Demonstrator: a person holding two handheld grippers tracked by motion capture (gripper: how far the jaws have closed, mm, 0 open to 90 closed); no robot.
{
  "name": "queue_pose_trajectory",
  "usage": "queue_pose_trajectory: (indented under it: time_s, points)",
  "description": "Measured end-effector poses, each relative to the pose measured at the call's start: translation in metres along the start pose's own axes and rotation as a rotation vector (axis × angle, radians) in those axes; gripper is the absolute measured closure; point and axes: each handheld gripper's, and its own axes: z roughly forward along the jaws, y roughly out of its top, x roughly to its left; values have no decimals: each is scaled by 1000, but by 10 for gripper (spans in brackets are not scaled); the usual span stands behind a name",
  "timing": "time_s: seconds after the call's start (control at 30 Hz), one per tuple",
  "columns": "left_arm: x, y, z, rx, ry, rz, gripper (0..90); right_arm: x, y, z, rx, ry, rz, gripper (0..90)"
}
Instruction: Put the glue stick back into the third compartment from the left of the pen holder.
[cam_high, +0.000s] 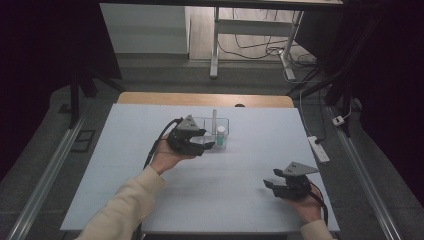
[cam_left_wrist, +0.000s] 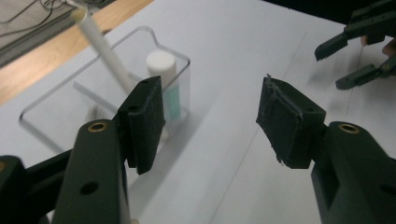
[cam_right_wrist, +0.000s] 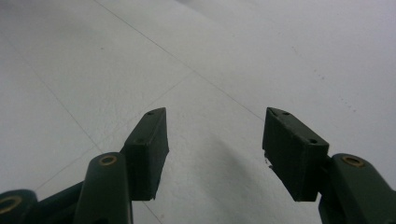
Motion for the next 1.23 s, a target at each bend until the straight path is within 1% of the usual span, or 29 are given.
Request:
queue_pose_trajectory:
  time_s: [0.1, 0.17, 0.23, 0.3, 0.43, 0.63, 0.77, 0.83, 0.9, 0.97, 1.1, 1.2, 1.23]
  points:
    - [-1, -12, -9, 3, 11, -13, 403, 0, 0, -1, -4, 1, -6, 396]
    - [0, -21, -16, 6, 12, -31, 396, -1, 0, -2, -8, 2, -7, 396]
    - [-1, -29, -24, 7, 23, -47, 389, -1, 0, -2, -10, 7, -5, 395]
    - [-2, -38, -31, 15, 34, -48, 375, -1, 0, -2, -14, 9, -2, 393]
    - [-2, -57, -47, 17, 51, -73, 362, -1, 0, -3, -24, 17, -7, 388]
    - [-3, -87, -65, 24, 76, -89, 341, -1, 1, -3, -33, 19, -9, 382]
    - [-6, -105, -74, 24, 80, -116, 337, -2, 1, -3, -34, 17, -11, 380]
    - [-9, -112, -77, 12, 73, -135, 327, -3, 1, -3, -36, 17, -10, 380]
    - [-10, -118, -80, 13, 75, -146, 328, -3, 2, -4, -34, 5, -13, 380]
    - [-10, -123, -82, 21, 86, -143, 328, -4, 2, -4, -43, 4, -7, 380]
    - [-9, -132, -86, 28, 95, -154, 327, -5, 3, -5, -56, 2, -8, 380]
    - [-8, -135, -87, 27, 101, -167, 322, -5, 3, -6, -60, 5, -9, 380]
    - [-7, -135, -87, 26, 101, -166, 320, -5, 4, -6, -57, -1, -12, 380]
